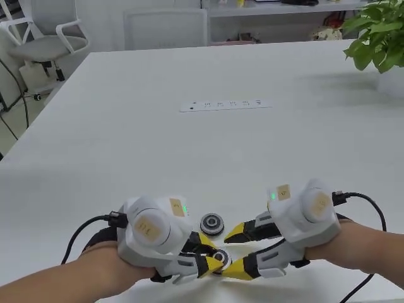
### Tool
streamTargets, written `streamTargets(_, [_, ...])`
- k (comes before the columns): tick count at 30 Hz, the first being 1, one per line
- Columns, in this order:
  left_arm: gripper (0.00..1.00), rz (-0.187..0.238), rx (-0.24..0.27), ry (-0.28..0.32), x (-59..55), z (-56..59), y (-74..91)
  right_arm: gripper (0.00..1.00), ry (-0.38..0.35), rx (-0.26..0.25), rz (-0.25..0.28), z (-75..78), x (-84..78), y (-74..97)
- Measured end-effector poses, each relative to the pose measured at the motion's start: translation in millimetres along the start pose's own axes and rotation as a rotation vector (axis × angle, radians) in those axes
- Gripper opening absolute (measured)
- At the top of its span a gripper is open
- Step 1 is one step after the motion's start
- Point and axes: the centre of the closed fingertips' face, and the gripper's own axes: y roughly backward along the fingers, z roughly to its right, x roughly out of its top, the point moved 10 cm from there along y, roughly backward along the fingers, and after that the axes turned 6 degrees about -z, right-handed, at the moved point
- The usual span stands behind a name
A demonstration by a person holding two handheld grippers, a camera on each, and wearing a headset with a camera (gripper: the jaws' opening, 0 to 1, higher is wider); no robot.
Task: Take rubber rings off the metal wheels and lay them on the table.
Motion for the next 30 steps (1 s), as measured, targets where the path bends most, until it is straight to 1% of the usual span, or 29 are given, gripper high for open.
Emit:
streamTargets(3, [0.13,-0.001,0.001,0.0,0.2,0.1,-0.1,0.33,-0.016,0.011,-0.002,-0.5,-1.7,-3.6])
streamTargets(9, [0.13,-0.001,0.003,0.001,0.1,0.4,0.0,0.3,-0.026,0.013,-0.003,-0.7,-2.1,-5.7])
streamTargets(11, [0.13,-0.001,0.003,0.001,0.1,0.4,0.0,0.27,-0.024,0.02,-0.009,-1.8,-2.2,-6.1])
streamTargets(25, [0.13,0.0,0.005,0.004,0.3,0.8,-0.1,0.18,-0.006,0.022,-0.035,-1.0,-7.7,1.3])
streamTargets(30, [0.13,0.001,0.004,0.003,0.2,0.7,-0.2,0.17,-0.012,0.027,-0.039,-1.5,-7.2,2.7])
